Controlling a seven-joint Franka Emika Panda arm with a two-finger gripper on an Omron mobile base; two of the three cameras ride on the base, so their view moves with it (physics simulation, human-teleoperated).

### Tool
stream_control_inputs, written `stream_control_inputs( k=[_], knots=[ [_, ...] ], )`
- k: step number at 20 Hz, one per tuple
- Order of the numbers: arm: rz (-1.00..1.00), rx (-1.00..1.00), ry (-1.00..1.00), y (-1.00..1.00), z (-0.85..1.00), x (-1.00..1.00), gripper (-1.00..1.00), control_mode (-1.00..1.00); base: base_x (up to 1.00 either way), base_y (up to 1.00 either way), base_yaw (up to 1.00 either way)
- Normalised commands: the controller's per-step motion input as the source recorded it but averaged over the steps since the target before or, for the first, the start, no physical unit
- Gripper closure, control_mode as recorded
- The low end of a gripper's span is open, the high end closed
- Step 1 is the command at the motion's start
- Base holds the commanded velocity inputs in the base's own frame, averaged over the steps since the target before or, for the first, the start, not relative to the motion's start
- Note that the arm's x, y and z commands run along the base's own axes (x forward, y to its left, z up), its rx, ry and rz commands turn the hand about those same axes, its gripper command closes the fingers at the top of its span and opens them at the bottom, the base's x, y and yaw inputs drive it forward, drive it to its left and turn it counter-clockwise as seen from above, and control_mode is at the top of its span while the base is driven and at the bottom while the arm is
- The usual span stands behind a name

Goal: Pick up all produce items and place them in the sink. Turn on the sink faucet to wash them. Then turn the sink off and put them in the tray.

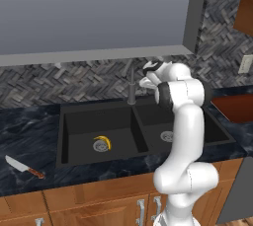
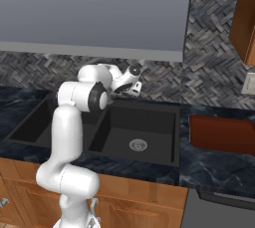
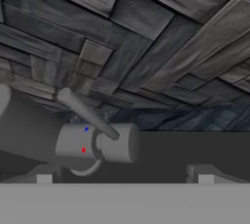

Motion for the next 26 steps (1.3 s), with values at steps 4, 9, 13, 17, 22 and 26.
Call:
stream_control_inputs(
  k=[4,9,13,17,22,26],
  knots=[
    [0.00,0.00,0.00,0.04,-0.08,0.29,-1.00,-1.00,0.00,0.00,0.00],
    [0.00,0.00,0.00,0.05,-0.05,0.29,-1.00,-1.00,0.00,0.00,0.00],
    [0.00,0.00,0.00,0.02,-0.06,0.28,-1.00,-1.00,0.00,0.00,0.00],
    [0.00,0.00,0.00,0.00,-0.09,0.28,-1.00,-1.00,0.00,0.00,0.00],
    [0.00,0.00,0.00,0.00,-0.14,0.26,-1.00,-1.00,0.00,0.00,0.00],
    [0.00,0.00,0.00,0.00,-0.24,0.29,-1.00,-1.00,0.00,0.00,0.00]
  ],
)
